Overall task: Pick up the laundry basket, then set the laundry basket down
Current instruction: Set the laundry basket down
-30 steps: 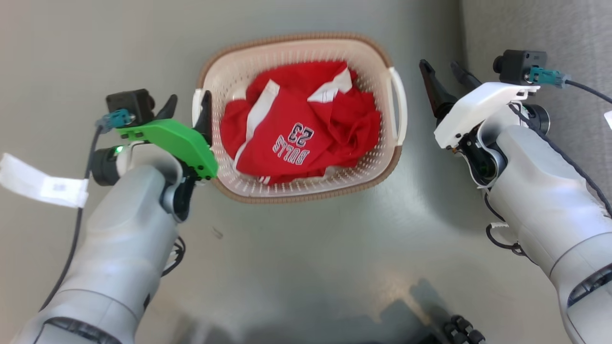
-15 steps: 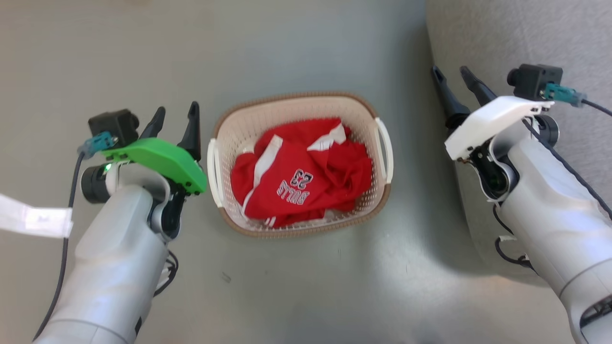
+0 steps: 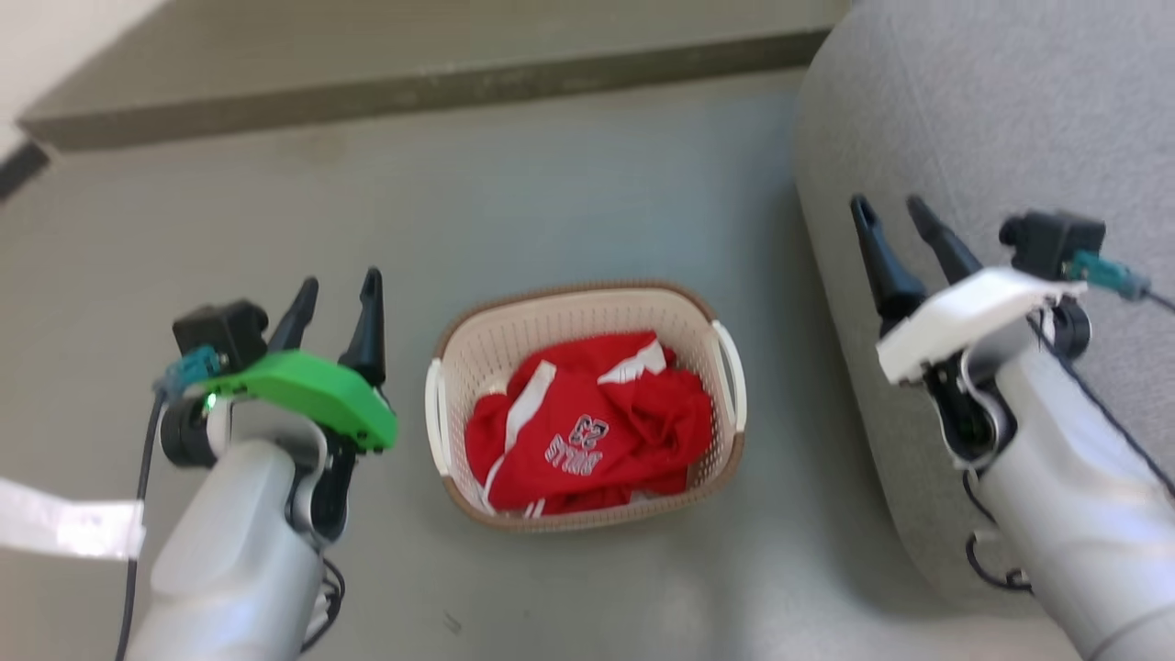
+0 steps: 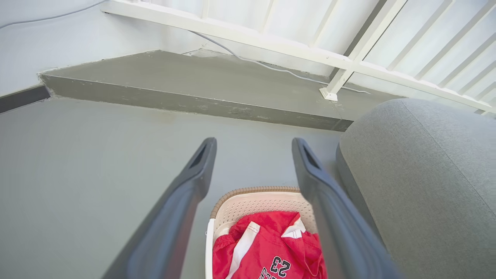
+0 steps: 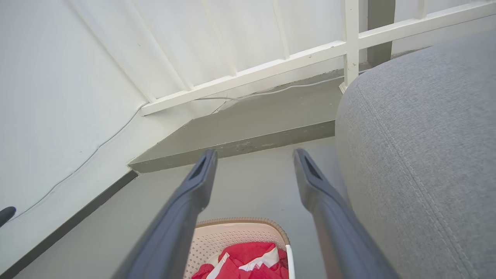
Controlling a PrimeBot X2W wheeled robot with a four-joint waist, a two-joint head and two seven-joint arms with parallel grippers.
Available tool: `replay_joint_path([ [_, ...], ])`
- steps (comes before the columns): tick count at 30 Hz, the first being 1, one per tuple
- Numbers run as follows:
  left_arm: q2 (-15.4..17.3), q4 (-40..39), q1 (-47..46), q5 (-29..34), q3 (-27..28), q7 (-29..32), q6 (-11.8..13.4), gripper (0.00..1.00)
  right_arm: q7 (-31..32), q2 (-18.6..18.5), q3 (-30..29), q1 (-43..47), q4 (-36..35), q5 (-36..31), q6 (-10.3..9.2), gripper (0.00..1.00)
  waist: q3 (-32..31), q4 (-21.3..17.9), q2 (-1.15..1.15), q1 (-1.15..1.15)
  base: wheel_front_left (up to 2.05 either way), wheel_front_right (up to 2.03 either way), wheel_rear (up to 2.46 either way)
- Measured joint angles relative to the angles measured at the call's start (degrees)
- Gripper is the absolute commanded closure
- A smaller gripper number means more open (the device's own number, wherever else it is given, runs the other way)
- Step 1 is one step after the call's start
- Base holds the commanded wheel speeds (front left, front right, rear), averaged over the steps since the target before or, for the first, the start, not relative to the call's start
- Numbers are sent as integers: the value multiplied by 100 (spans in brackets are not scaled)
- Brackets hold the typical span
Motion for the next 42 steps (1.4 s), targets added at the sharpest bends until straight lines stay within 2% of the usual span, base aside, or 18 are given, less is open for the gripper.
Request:
replay_joint_path([
  [7,10,-438,739,323,353,0,9,0,-3,18,-441,911,-622,-348,-58,0,-576,12,0,0,0,0,0],
  [14,1,-912,1268,582,643,0,30,0,-4,98,-754,1435,-1268,-720,-63,0,-1057,-19,0,0,0,0,0],
  [20,-45,-1484,1580,806,912,0,86,0,-4,131,-1166,1969,-1788,-982,-170,0,-1323,-39,0,0,0,0,0],
  [28,-63,-1848,2072,1080,1234,0,155,0,-5,234,-1449,2427,-2202,-1274,-211,0,-1374,-7,0,0,0,0,0],
  [42,-201,-2193,2421,1391,1289,0,142,0,-4,416,-1657,2817,-2524,-1613,-202,0,-1363,-35,0,0,0,0,0],
])
